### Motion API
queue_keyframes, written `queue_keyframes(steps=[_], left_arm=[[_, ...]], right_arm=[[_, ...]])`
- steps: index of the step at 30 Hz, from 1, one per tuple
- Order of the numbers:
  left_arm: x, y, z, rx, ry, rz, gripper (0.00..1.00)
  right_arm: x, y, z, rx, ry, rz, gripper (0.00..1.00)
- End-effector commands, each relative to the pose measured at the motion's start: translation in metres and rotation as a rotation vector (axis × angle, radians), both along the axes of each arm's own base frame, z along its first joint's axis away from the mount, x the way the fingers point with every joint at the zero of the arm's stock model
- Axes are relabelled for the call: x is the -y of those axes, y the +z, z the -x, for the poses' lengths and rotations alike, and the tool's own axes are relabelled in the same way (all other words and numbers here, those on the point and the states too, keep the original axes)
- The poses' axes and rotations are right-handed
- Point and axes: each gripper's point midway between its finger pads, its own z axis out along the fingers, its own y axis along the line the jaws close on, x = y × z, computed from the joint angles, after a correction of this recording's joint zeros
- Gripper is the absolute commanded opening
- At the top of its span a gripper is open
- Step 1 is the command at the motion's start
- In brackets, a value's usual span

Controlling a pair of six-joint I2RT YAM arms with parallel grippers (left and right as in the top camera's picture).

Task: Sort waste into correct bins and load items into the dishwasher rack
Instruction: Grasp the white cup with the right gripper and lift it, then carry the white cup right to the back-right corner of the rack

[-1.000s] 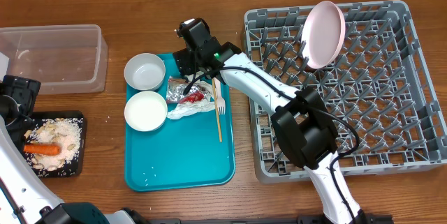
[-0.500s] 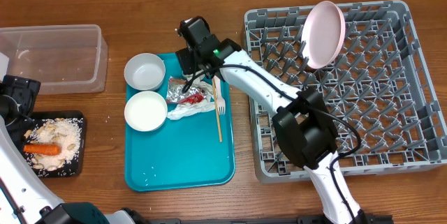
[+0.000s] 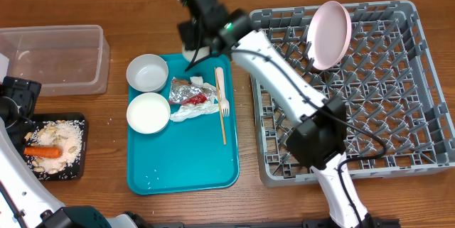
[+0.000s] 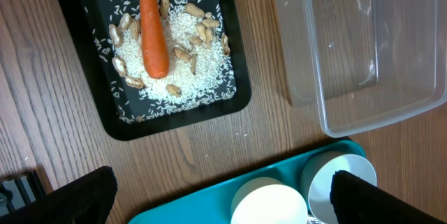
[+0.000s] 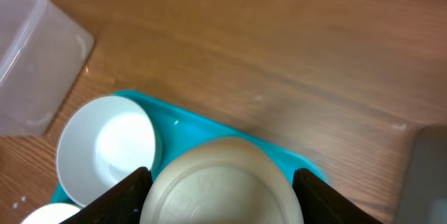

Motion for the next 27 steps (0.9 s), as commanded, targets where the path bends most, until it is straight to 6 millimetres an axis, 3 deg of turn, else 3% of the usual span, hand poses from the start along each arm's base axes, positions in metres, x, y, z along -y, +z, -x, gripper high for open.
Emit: queue_keyframes(steps=[1,5,9,13,20,23,27], left_arm=[[-0.003,0.002,-0.001,-0.002,0.011,-0.012,1.0],[-0.003,0.002,-0.001,-0.002,0.011,-0.012,1.0],[-0.003,0.002,-0.001,-0.002,0.011,-0.012,1.0],[-0.003,0.002,-0.001,-0.002,0.011,-0.012,1.0],[-0.003,0.002,-0.001,-0.002,0.011,-0.012,1.0],[-0.003,0.002,-0.001,-0.002,0.011,-0.012,1.0],[-0.004,0.002,-0.001,-0.003,0.011,-0.012,1.0]], right_arm=[[0.036,0.047,-0.027,0.07,-0.093,-0.045,0.27],[0.096,0.086,-0.041,0.11,-0.21,-0.024,0.27],[0.17,0.119,-0.049,0.148,-0.353,0.005,0.27],[0.242,0.137,-0.053,0.159,-0.481,0.016,0.27],[0.379,0.129,-0.05,0.094,-0.729,0.061,0.27],[0.429,0.124,-0.042,0.068,-0.821,0.072,0.27],[0.477,0.122,-0.031,0.053,-0.924,0.067,0.27]])
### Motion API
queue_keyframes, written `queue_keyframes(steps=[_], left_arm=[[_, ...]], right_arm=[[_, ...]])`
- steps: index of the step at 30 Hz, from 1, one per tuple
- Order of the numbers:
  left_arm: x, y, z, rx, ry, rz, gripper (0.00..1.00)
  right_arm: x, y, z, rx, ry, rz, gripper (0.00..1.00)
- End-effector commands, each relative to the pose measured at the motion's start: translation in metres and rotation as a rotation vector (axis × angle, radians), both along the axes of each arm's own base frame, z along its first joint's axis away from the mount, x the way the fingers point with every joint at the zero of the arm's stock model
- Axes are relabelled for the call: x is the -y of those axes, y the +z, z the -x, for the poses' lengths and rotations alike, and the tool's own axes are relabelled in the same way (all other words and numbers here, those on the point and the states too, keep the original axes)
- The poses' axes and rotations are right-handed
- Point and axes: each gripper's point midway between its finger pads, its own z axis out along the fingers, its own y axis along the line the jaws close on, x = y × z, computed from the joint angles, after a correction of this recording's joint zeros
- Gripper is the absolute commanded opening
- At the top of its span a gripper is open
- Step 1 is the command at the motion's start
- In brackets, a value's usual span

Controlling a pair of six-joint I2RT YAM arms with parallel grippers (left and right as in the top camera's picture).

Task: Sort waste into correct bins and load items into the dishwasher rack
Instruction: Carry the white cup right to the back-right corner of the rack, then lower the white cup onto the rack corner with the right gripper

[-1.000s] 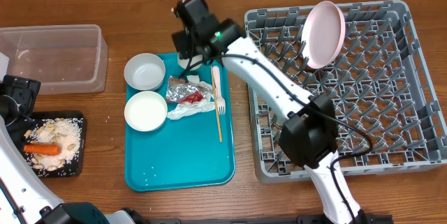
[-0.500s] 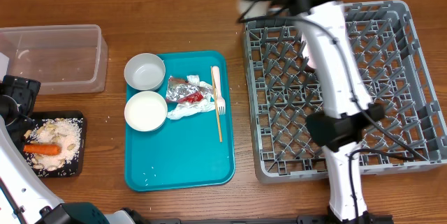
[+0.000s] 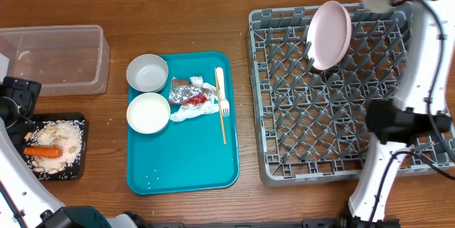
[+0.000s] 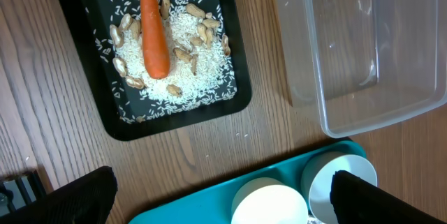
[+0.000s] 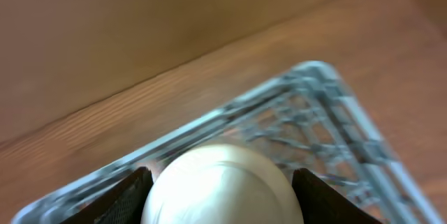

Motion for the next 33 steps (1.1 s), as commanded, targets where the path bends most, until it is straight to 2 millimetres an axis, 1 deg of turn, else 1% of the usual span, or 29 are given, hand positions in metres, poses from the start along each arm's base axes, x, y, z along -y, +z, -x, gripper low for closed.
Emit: queue_keyframes(steps=[1,4,7,14,17,20,24,28,30,33], left_arm=[[-0.003,0.002,-0.001,-0.001,0.01,-0.01,1.0],[-0.003,0.002,-0.001,-0.001,0.01,-0.01,1.0],[-0.003,0.002,-0.001,-0.001,0.01,-0.01,1.0],[-0.003,0.002,-0.001,-0.001,0.01,-0.01,1.0],[-0.003,0.002,-0.001,-0.001,0.01,-0.01,1.0],[-0.003,0.002,-0.001,-0.001,0.01,-0.01,1.0],[-0.003,0.002,-0.001,-0.001,0.01,-0.01,1.0],[-0.003,0.002,-0.001,-0.001,0.01,-0.01,1.0],[-0.003,0.002,-0.001,-0.001,0.01,-0.01,1.0],[-0.003,0.002,-0.001,-0.001,0.01,-0.01,1.0]], right_arm=[[0.027,0.002,0.006,0.012,-0.067,-0.008,0.27],[0.043,-0.008,0.012,-0.021,-0.101,-0.017,0.27],[0.049,-0.025,0.013,-0.07,-0.112,-0.027,0.27],[0.05,-0.075,0.008,-0.195,-0.113,-0.05,0.29],[0.052,-0.092,0.004,-0.226,-0.114,-0.055,0.31],[0.053,-0.104,0.001,-0.244,-0.115,-0.059,0.32],[0.053,-0.114,-0.001,-0.258,-0.115,-0.061,0.34],[0.054,-0.117,-0.001,-0.265,-0.115,-0.062,0.42],[0.054,-0.117,-0.001,-0.265,-0.115,-0.062,0.48],[0.053,-0.118,0.0,-0.269,-0.115,-0.063,0.65]])
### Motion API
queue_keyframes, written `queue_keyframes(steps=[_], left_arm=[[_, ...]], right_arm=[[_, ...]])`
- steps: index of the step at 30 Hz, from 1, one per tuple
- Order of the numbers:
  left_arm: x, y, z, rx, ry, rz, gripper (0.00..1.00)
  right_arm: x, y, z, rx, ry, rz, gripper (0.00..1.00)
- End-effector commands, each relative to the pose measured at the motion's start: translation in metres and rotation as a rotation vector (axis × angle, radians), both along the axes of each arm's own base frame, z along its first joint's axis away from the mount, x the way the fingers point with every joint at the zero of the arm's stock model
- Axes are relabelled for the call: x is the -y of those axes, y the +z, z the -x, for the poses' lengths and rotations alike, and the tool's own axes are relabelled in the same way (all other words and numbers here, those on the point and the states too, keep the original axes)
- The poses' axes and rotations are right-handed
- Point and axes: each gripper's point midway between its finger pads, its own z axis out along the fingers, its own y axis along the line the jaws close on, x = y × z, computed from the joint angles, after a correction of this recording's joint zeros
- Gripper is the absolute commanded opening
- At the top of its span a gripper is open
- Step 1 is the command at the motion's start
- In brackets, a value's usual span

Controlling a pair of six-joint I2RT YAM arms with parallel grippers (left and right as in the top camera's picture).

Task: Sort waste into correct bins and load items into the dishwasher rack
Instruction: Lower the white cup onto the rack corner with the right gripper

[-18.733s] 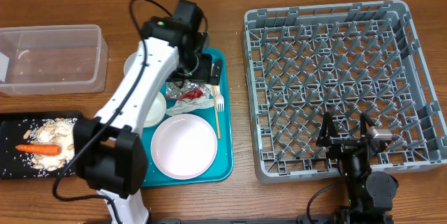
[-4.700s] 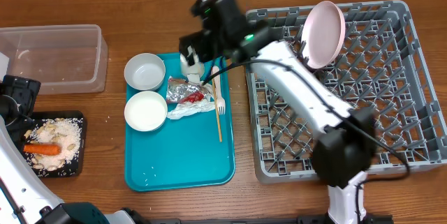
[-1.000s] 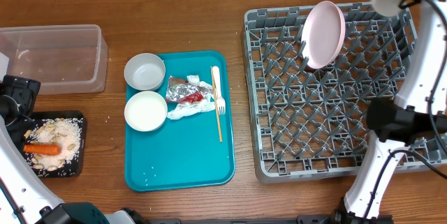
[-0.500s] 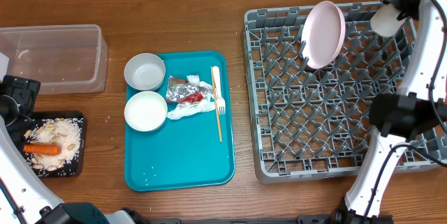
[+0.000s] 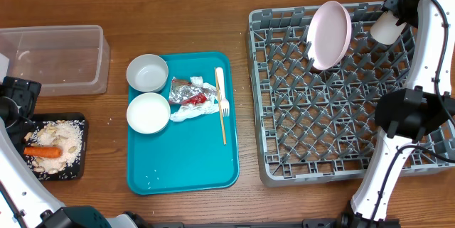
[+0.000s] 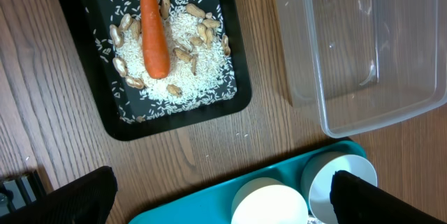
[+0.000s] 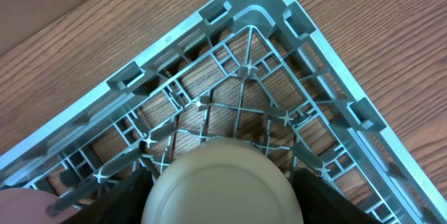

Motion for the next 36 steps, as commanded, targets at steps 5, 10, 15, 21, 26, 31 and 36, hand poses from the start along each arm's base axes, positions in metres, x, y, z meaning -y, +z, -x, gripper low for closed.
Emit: queue_keyframes(steps=[5,10,15,21,26,31,36], left_arm=[[-0.003,0.002,-0.001,-0.001,0.01,-0.01,1.0],[-0.003,0.002,-0.001,-0.001,0.01,-0.01,1.0],[-0.003,0.002,-0.001,-0.001,0.01,-0.01,1.0],[-0.003,0.002,-0.001,-0.001,0.01,-0.01,1.0],[-0.003,0.002,-0.001,-0.001,0.01,-0.01,1.0],[-0.003,0.002,-0.001,-0.001,0.01,-0.01,1.0],[-0.003,0.002,-0.001,-0.001,0.01,-0.01,1.0]], right_arm=[[-0.001,0.0,0.002,-0.007,-0.001,0.001,0.67],[-0.001,-0.001,0.004,-0.018,-0.002,-0.002,0.73],[-0.003,-0.002,0.006,-0.026,0.0,-0.008,0.8],[-0.014,-0.003,0.008,-0.027,0.026,-0.068,0.82],[-0.025,0.015,0.013,0.003,0.048,-0.106,0.81],[-0.027,0.04,0.015,0.058,0.056,-0.096,0.88],[-0.003,0.036,0.01,0.065,0.007,-0.023,0.72]])
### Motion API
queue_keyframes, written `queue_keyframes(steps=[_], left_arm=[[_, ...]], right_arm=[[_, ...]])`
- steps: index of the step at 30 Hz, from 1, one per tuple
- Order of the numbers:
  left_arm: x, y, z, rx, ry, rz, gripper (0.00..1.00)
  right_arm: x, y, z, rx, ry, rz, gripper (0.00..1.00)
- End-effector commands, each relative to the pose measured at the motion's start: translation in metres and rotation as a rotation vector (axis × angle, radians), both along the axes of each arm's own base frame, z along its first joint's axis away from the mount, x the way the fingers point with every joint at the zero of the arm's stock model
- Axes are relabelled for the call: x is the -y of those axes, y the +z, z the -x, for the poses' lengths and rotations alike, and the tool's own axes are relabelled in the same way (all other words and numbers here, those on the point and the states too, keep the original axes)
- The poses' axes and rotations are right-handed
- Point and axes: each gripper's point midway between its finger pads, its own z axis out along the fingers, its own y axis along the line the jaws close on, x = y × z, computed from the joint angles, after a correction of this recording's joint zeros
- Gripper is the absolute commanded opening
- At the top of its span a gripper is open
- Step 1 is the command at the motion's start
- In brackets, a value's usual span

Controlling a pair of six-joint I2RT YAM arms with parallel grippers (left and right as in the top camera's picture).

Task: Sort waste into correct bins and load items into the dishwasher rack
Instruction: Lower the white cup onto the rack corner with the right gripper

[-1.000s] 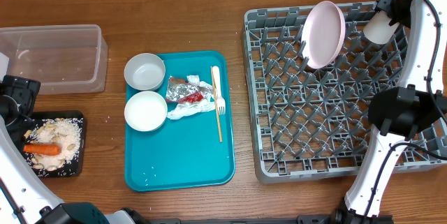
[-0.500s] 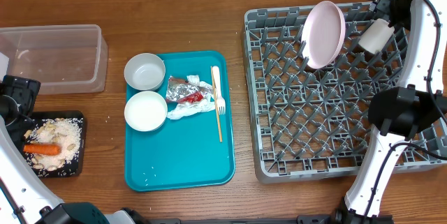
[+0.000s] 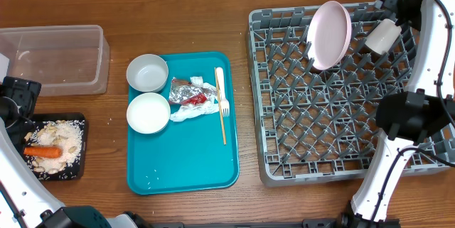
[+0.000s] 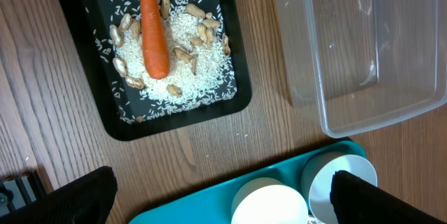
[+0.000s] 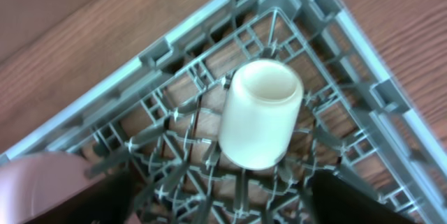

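Note:
A cream cup [image 5: 260, 123] lies tilted on its side in the far right corner of the grey dishwasher rack [image 3: 341, 150]; in the overhead view the cup [image 3: 382, 35] is just right of the upright pink plate [image 3: 331, 33]. My right gripper [image 5: 220, 206] hovers open above the cup, holding nothing. The teal tray [image 3: 192, 164] carries two white bowls [image 3: 147, 72], a crumpled foil wrapper [image 3: 190, 93] and a wooden fork [image 3: 222, 107]. My left gripper [image 4: 223, 203] is open over the table near the tray's left edge.
A black tray [image 4: 241, 95] with rice, peanuts and a carrot [image 4: 154, 28] sits at the front left. Behind it stands a clear plastic bin [image 3: 50, 57]. The right arm reaches over the rack's right side.
My right gripper was shut on the cup just above the rack's far right corner. Now it is open and farther above, and the cup lies in that corner. The left arm is unchanged.
My right gripper held the cup at the teal tray's far edge, by the bowls. Then it held it beyond the rack's far right corner, then low over that corner. Now the cup rests in the rack, released. The left arm stayed still throughout.

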Motion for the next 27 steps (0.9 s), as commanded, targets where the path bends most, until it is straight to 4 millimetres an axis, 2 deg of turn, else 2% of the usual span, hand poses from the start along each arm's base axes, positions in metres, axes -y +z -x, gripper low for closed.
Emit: queue_keyframes(steps=[1,3,6,8,12,16,20,27], left_arm=[[-0.003,0.002,-0.001,-0.001,0.01,-0.01,1.0],[-0.003,0.002,-0.001,-0.001,0.01,-0.01,1.0],[-0.003,0.002,-0.001,-0.001,0.01,-0.01,1.0],[-0.003,0.002,-0.001,-0.001,0.01,-0.01,1.0],[-0.003,0.002,-0.001,-0.001,0.01,-0.01,1.0],[-0.003,0.002,-0.001,-0.001,0.01,-0.01,1.0],[-0.003,0.002,-0.001,-0.001,0.01,-0.01,1.0],[-0.003,0.002,-0.001,-0.001,0.01,-0.01,1.0]], right_arm=[[0.015,0.022,0.002,0.054,-0.035,0.047,0.59],[0.02,0.019,-0.002,0.064,-0.039,0.046,0.33],[0.021,0.014,-0.011,0.083,-0.035,0.032,0.13],[0.023,0.01,-0.016,0.092,-0.035,0.035,0.06],[0.03,-0.003,-0.03,0.109,-0.042,0.042,0.04],[0.037,-0.024,-0.039,0.098,-0.052,0.038,0.04],[0.044,-0.047,-0.039,0.058,-0.062,0.027,0.04],[0.048,-0.061,-0.038,0.033,-0.068,0.022,0.04]])
